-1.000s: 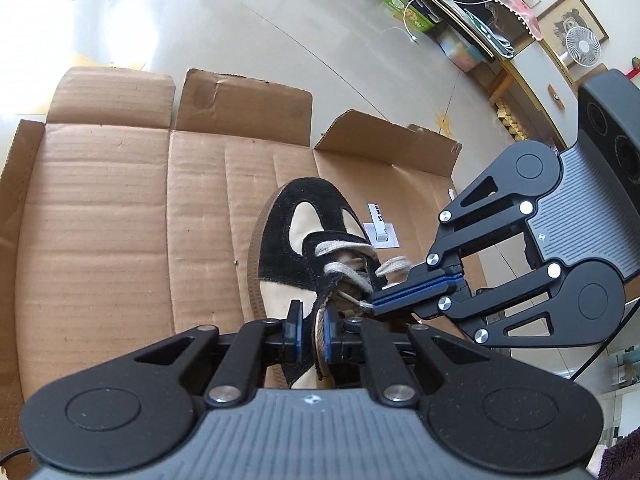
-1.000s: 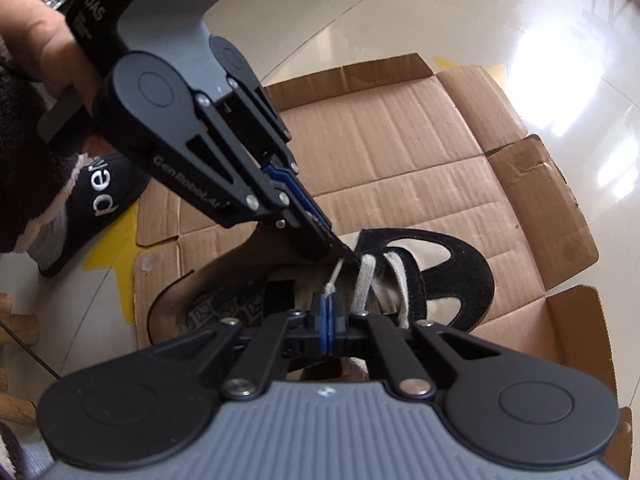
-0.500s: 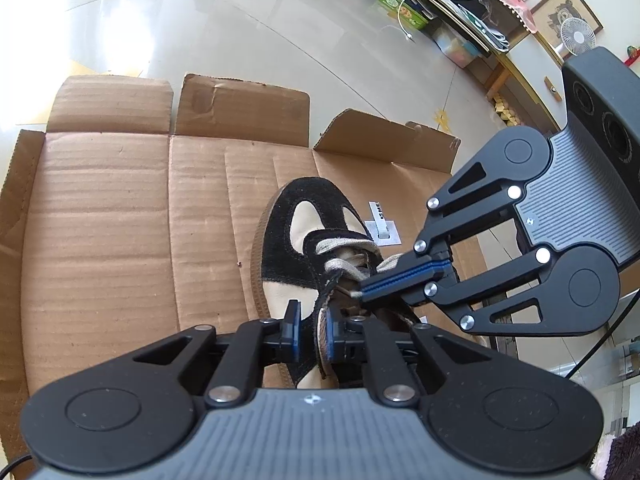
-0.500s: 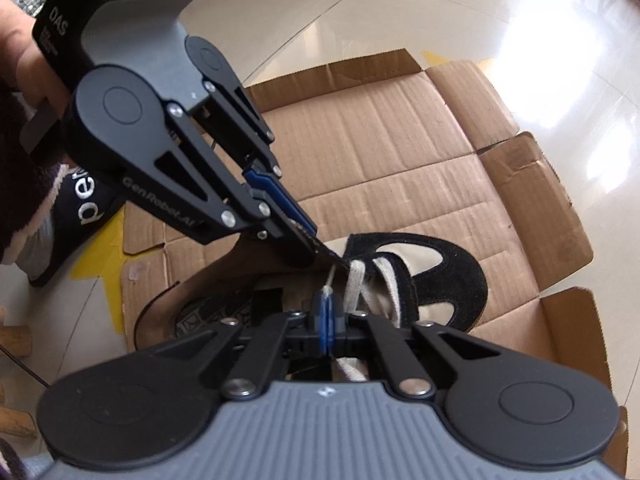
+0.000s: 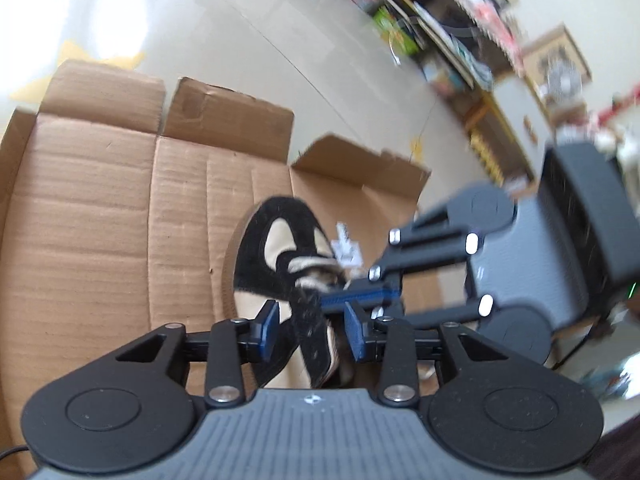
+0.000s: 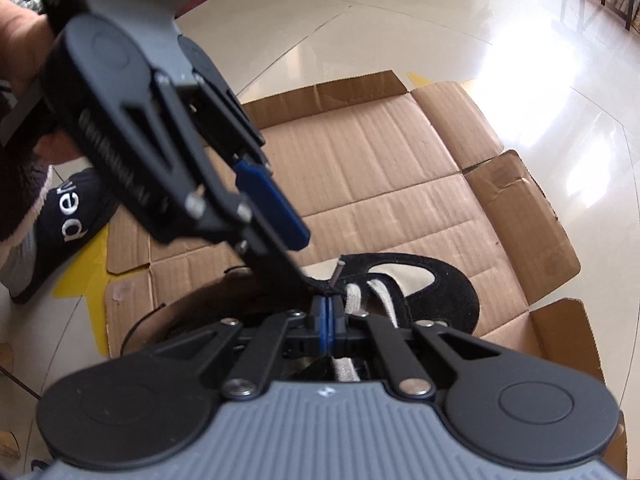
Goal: Lace up shoes with both hands
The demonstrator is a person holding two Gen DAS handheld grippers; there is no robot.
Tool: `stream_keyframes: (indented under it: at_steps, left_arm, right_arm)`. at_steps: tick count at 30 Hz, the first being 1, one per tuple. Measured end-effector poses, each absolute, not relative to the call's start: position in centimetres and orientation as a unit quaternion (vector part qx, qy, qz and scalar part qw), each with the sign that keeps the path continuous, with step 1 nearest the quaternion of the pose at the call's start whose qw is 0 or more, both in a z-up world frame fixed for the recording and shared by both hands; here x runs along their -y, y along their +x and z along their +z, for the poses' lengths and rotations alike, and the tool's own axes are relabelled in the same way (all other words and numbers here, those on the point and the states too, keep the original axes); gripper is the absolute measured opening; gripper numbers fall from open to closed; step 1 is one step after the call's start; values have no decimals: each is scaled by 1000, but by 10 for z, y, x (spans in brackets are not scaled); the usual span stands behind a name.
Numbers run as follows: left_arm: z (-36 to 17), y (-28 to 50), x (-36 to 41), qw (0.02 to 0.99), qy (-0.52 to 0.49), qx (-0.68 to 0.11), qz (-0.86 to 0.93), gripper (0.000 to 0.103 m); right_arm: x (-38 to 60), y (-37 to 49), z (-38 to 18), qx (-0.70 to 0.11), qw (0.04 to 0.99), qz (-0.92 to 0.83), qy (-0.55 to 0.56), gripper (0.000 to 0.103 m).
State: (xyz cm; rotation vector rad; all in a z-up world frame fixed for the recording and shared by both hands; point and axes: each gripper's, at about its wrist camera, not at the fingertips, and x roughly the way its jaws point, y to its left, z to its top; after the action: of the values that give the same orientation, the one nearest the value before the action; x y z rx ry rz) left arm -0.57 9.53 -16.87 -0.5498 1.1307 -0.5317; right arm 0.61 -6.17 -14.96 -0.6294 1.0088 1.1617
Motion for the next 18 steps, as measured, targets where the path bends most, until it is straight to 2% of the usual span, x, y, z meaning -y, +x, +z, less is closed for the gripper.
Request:
stream_keyframes:
  at_steps: [5,8,10,11,13,15,18]
  left_arm:
    - [-192,2,-104,745,-342,-533,-210,26]
    - [-202,6,-100,734,-367,-535,-204,15]
    - [-203,7,-100,735,-372,-531,-198,12]
    - [-204,8,-100,738,-370,-528,-197,2]
    - [-201,7,-99,744,-363,-524,-198,2]
    - [-192,5,-93,768,-328,-514,-198,2]
    - [-175,0,-84,807,-261,-492,-197,0]
  right_arm:
    - [61,4,-150,-448,673,517,-281,1]
    - [61,4,-150,-449,672,517,-282,2]
    - [62,3,-150,-449,672,517,-282,2]
    - [62,3,-150,-450,672,517,-281,2]
    - [63,2,-150,-450,675,515,-277,4]
    - [64,2,-147,-452,679,511,-270,17]
    - [66,0,-144,-449,685,508,-268,19]
